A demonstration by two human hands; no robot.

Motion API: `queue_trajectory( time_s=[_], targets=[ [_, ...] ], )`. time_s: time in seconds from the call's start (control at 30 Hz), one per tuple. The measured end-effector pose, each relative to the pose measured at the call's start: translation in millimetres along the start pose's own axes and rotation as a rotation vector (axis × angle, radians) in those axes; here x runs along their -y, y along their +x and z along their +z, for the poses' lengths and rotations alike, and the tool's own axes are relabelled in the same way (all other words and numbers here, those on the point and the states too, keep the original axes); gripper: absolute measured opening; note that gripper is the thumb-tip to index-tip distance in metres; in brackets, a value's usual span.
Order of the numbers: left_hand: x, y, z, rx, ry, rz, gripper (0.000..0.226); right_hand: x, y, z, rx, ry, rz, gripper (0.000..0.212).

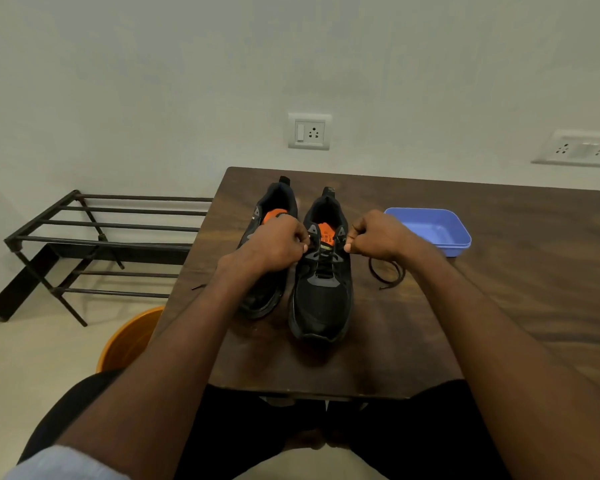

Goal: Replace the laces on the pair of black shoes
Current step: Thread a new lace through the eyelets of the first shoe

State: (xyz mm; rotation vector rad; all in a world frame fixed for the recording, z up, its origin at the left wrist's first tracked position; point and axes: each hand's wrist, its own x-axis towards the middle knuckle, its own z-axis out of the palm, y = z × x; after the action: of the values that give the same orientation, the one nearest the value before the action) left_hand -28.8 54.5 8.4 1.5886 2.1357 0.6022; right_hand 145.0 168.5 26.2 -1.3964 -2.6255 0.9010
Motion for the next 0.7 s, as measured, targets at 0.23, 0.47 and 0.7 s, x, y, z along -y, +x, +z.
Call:
queue_trajectory(
  time_s=[0.23,0.47,0.7],
  targets=[
    [-6.1,-1.5,-2.3,-0.248,-0.072,0.05,0.029,18.7,-23.0,-14.1,0.126,0.48,-0.032,0.011],
    [-37.5,-16.3,-8.0,0.093,-1.128,-0.144,0.078,46.2,-39.1,-20.7,0.142,1.268,-0.219,0.022],
    [-27.0,-22.8,-26.8,0.027,-1.122,-0.105,0.03,8.6,-20.5,-36.0,-0.385,0.901,0.216,0.008]
  ],
)
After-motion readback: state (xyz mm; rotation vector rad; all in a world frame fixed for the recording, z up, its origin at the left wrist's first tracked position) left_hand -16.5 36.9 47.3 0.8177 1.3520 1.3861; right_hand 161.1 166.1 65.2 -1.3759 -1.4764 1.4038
